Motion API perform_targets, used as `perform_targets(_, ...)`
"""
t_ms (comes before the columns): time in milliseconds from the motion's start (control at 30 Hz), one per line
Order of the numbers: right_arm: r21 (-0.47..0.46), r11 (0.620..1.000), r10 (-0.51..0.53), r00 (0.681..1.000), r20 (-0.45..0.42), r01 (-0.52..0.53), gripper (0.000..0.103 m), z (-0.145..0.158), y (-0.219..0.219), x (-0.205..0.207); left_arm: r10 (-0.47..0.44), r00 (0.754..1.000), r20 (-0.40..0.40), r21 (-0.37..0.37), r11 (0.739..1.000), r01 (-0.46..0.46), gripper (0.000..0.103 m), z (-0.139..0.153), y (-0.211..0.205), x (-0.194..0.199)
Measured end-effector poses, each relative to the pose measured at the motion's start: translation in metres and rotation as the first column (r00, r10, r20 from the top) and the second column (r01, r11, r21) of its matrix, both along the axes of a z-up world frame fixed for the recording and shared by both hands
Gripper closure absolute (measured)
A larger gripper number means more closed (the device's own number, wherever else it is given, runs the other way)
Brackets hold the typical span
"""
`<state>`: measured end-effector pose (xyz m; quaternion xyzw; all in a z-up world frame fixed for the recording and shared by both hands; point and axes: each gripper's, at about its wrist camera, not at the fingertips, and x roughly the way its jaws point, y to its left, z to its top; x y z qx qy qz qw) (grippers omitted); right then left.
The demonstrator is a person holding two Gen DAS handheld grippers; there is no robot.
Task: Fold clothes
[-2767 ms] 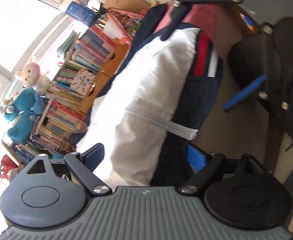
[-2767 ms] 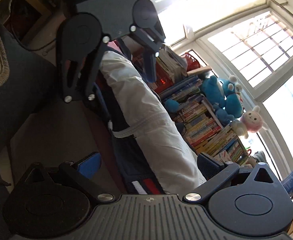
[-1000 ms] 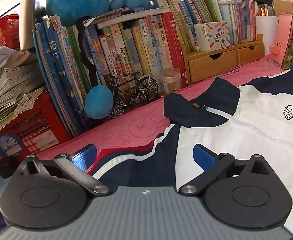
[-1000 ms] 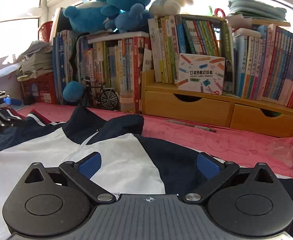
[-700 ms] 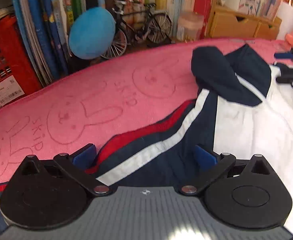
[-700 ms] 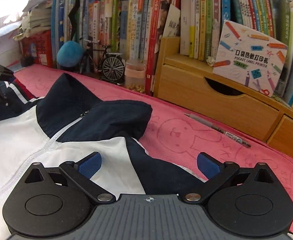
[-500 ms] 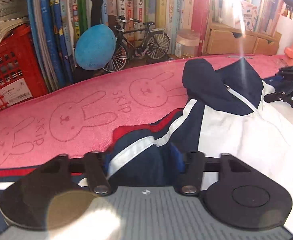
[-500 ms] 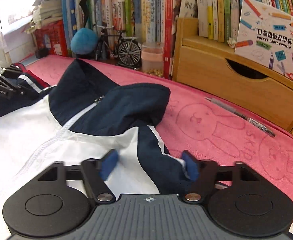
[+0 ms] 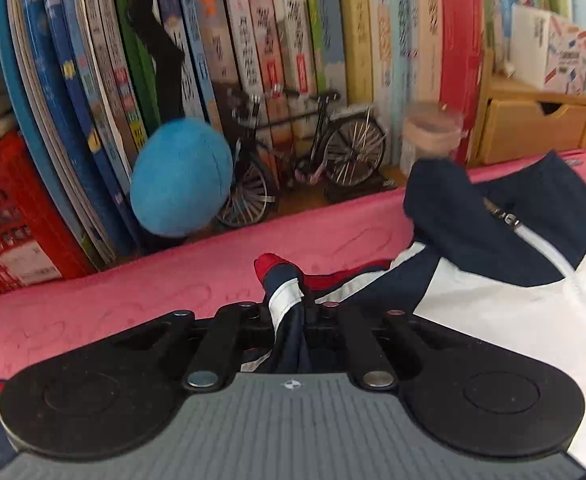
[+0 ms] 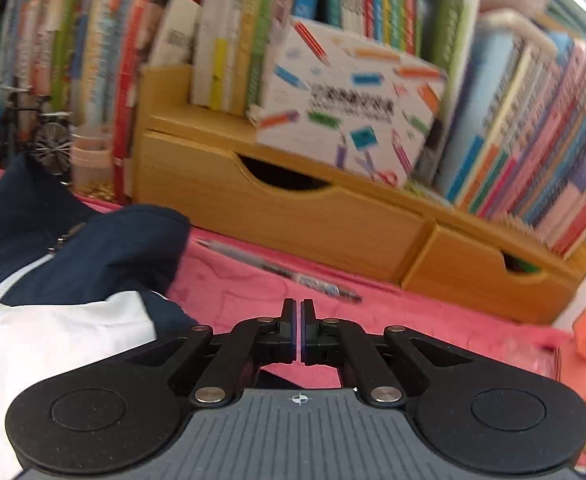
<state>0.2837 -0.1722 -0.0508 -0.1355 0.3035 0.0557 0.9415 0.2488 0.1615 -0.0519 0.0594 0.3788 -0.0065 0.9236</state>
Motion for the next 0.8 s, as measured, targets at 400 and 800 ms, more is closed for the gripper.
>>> perform_targets(400, 0.200, 0.912, 0.356, 0.933, 0.049, -0.359, 0.052, 0.032, 0.058, -0.076, 0.438, 0.894, 0.093, -0.054, 0.899, -0.435, 0.008, 0.058, 0.168, -0.152)
perform_targets(800, 0.156, 0.806, 0.586, 0.807, -0.073, -0.571, 0.028, 0.016, 0.184, -0.125, 0.781, 0.614, -0.114, -0.316, 0.557, -0.768, 0.020, 0.013, 0.301, -0.171)
